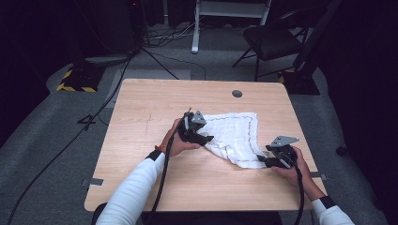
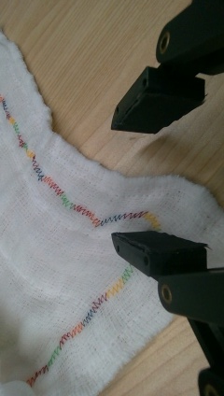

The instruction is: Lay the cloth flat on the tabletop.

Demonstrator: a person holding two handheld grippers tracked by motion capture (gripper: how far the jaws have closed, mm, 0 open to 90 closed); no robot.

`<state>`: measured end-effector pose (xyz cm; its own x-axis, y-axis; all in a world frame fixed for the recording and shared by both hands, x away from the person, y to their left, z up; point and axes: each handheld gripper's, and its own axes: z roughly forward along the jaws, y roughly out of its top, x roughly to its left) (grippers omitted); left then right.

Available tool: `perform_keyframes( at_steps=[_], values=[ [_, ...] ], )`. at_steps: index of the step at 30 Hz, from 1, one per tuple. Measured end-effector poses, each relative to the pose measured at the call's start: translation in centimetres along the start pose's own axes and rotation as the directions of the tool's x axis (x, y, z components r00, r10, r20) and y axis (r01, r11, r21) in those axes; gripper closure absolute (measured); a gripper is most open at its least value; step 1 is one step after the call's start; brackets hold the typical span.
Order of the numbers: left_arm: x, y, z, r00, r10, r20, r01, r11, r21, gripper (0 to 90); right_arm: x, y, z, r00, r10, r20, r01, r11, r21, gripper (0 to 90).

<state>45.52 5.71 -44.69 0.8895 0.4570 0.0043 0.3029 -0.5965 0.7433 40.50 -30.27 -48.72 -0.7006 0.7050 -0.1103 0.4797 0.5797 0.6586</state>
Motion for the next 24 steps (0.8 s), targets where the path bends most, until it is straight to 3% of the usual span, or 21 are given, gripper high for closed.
perform_keyframes(
  at_steps=[2,5,7,10,13,16,19,24],
  values=[
    [-0.8,-0.2,0.0,0.9990,0.022,0.039,-0.022,0.9997,0.012,41.4,0.0,0.0,0.0,1.0000,-0.003,0.001,0.003,1.0000,0.002,40.4],
    [-2.2,-0.5,0.8,0.9924,0.062,0.106,-0.067,0.9966,0.047,52.6,0.0,0.0,0.0,1.0000,-0.002,0.001,0.002,1.0000,0.002,40.7],
    [-2.6,-0.5,1.8,0.9918,0.086,0.094,-0.094,0.9921,0.083,52.9,0.0,0.0,0.0,1.0000,-0.005,0.001,0.005,1.0000,0.001,40.8],
    [-2.3,-0.3,3.1,0.9949,0.067,0.075,-0.074,0.9918,0.104,52.6,0.0,0.0,0.0,1.0000,-0.002,0.001,0.002,1.0000,0.001,41.1],
    [-1.6,0.3,3.9,0.9967,0.037,0.073,-0.043,0.9946,0.094,49.7,0.1,0.0,0.0,1.0000,-0.003,0.000,0.003,1.0000,-0.001,41.5],
    [-1.0,0.7,4.8,0.9977,0.035,0.057,-0.041,0.9943,0.099,51.5,0.0,-0.1,0.0,1.0000,-0.004,-0.004,0.004,1.0000,-0.003,41.5],
    [-0.5,0.9,5.5,0.9982,0.029,0.052,-0.035,0.9927,0.115,57.4,0.0,-0.1,-0.1,1.0000,-0.003,-0.005,0.003,1.0000,-0.004,41.8],
    [-0.2,0.7,5.8,0.9981,0.058,0.022,-0.060,0.9928,0.103,77.3,0.0,-0.2,-0.1,1.0000,-0.003,-0.006,0.003,1.0000,-0.007,41.9]
  ],
)
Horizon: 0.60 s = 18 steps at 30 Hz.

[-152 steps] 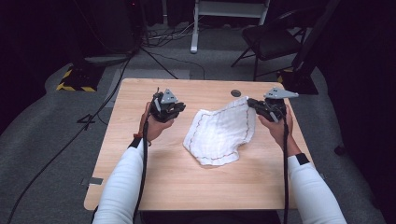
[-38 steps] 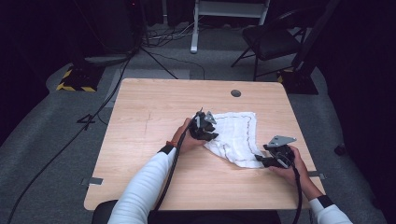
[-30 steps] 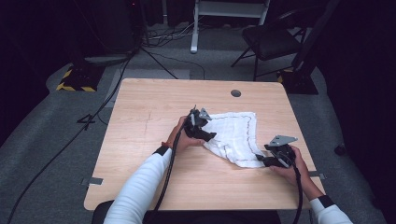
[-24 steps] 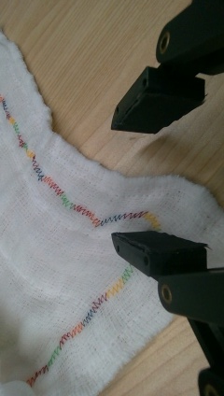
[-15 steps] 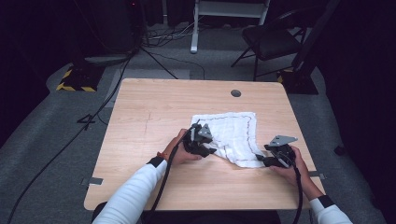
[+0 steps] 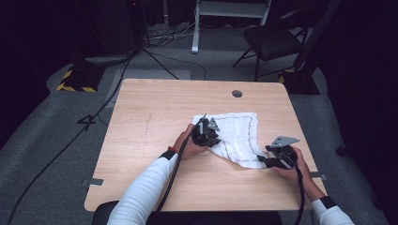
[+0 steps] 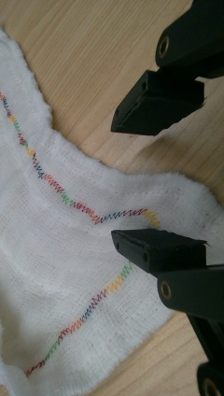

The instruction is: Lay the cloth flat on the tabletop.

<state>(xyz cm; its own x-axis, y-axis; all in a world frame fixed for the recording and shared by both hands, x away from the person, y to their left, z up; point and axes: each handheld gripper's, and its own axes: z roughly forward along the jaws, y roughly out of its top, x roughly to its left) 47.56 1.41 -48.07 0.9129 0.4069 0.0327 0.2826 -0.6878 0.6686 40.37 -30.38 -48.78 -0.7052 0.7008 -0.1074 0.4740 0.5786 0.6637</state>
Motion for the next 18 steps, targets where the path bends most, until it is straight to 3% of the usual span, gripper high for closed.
perform_keyframes(
  at_steps=[3,9,13,18],
  values=[
    [0.3,-0.2,-0.7,1.0000,0.002,0.006,-0.002,0.9997,-0.023,87.2,0.0,0.0,0.0,1.0000,0.000,0.000,0.000,1.0000,0.000,41.9],
    [0.6,-1.0,-3.1,0.9999,-0.008,0.009,0.008,0.9980,-0.063,88.8,0.0,0.0,0.0,1.0000,-0.002,-0.001,0.002,1.0000,-0.001,42.2],
    [-0.1,-1.5,-4.7,0.9998,0.017,0.008,-0.017,0.9983,-0.055,88.8,0.0,0.0,-0.1,1.0000,-0.005,0.000,0.005,1.0000,0.002,42.8],
    [-1.8,-3.4,-7.2,0.9988,0.041,0.027,-0.039,0.9979,-0.052,88.8,0.2,-0.2,-0.3,0.9999,-0.009,-0.007,0.009,1.0000,0.002,44.0]
  ],
)
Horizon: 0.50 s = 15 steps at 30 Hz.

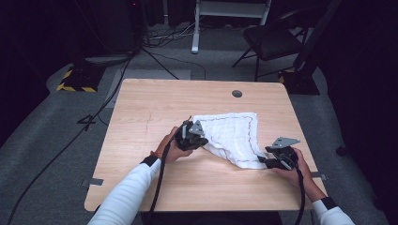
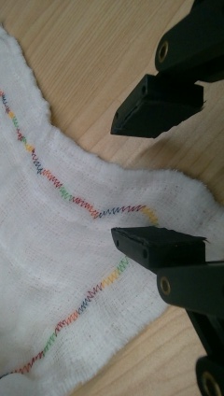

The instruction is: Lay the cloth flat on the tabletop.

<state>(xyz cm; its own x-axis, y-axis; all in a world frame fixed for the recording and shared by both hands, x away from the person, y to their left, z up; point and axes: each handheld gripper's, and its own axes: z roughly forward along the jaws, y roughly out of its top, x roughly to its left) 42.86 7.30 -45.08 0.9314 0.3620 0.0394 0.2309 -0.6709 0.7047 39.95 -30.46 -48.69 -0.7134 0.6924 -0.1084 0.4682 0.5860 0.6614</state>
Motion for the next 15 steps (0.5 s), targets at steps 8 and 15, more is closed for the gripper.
perform_keyframes(
  at_steps=[8,15],
  values=[
    [-3.6,-3.2,-3.0,0.9990,0.014,0.042,-0.016,0.9990,0.042,88.8,0.3,-0.4,-0.5,0.9999,0.013,-0.003,-0.012,0.9998,0.013,44.2],
    [-4.9,-5.8,-2.8,0.9973,-0.010,0.073,0.005,0.9973,0.073,88.9,1.1,-1.0,-1.2,0.9996,0.026,-0.010,-0.026,0.9995,0.019,44.8]
  ],
)
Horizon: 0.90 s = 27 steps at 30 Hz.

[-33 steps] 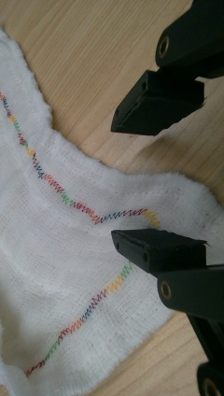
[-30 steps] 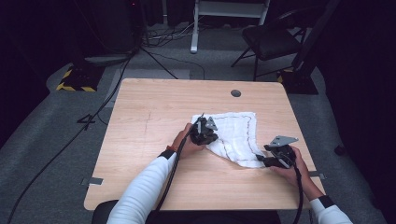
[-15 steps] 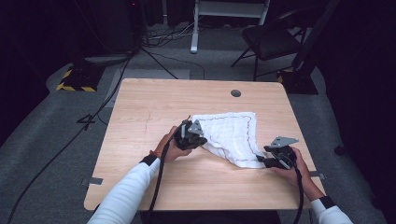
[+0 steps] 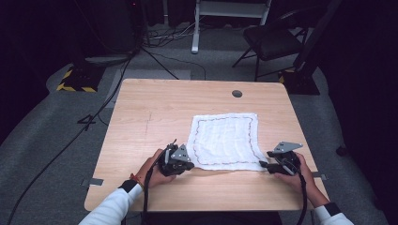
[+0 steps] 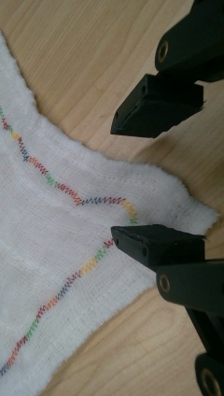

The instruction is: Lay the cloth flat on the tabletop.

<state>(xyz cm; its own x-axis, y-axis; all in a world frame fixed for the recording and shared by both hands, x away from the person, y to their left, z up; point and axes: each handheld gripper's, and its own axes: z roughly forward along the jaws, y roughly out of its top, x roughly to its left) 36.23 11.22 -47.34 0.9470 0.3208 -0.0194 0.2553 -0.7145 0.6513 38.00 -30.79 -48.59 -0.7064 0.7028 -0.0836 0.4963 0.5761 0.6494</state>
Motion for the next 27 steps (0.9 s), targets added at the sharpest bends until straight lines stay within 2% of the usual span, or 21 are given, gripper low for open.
perform_keyframes(
  at_steps=[8,10,13,16,17,19,21,23,24,25,26,27],
  values=[
    [-0.4,-1.4,-0.1,0.9996,-0.027,0.005,0.027,0.9996,0.012,86.9,0.8,-1.9,-1.5,0.9984,0.044,0.034,-0.044,0.9990,-0.010,44.9],
    [-0.5,-1.5,-0.3,0.9992,-0.035,-0.018,0.035,0.9994,0.002,80.4,1.0,-2.2,-1.8,0.9977,0.054,0.040,-0.054,0.9985,-0.011,43.8],
    [-0.1,-1.2,-0.5,0.9956,-0.069,-0.063,0.067,0.9971,-0.035,67.7,1.3,-2.4,-2.3,0.9975,0.033,0.062,-0.033,0.9995,-0.004,39.8],
    [0.6,-0.7,-0.3,0.9871,-0.107,-0.118,0.103,0.9938,-0.041,49.5,0.9,-2.3,-2.8,0.9971,0.046,0.061,-0.044,0.9985,-0.033,39.6],
    [1.1,-0.5,-0.2,0.9809,-0.122,-0.151,0.116,0.9921,-0.046,44.1,0.8,-2.2,-2.9,0.9973,0.046,0.058,-0.043,0.9981,-0.044,39.6],
    [1.9,0.0,-0.1,0.9747,-0.147,-0.168,0.139,0.9885,-0.058,32.8,0.7,-2.0,-3.1,0.9976,0.051,0.046,-0.047,0.9967,-0.066,39.6],
    [2.7,0.6,-0.1,0.9682,-0.163,-0.190,0.149,0.9852,-0.086,28.5,0.9,-1.6,-3.1,0.9991,0.032,0.026,-0.030,0.9960,-0.085,39.7],
    [4.0,1.4,0.1,0.9583,-0.189,-0.214,0.168,0.9792,-0.113,24.8,1.4,-1.2,-3.1,0.9999,0.012,0.012,-0.011,0.9954,-0.095,40.1],
    [4.6,1.7,0.2,0.9562,-0.195,-0.218,0.172,0.9774,-0.123,24.3,1.7,-0.9,-2.9,1.0000,-0.002,-0.002,0.002,0.9949,-0.101,40.2],
    [5.2,2.0,0.4,0.9500,-0.211,-0.230,0.182,0.9733,-0.140,24.2,1.9,-0.7,-2.8,0.9999,-0.007,-0.009,0.006,0.9947,-0.102,40.2],
    [6.1,2.5,0.7,0.9456,-0.236,-0.224,0.206,0.9671,-0.149,23.5,2.2,-0.4,-2.6,0.9996,-0.020,-0.020,0.018,0.9943,-0.105,40.5],
    [6.6,2.8,1.0,0.9424,-0.244,-0.229,0.214,0.9654,-0.148,22.3,2.5,0.0,-2.4,0.9986,-0.035,-0.040,0.031,0.9936,-0.109,40.6]
  ],
)
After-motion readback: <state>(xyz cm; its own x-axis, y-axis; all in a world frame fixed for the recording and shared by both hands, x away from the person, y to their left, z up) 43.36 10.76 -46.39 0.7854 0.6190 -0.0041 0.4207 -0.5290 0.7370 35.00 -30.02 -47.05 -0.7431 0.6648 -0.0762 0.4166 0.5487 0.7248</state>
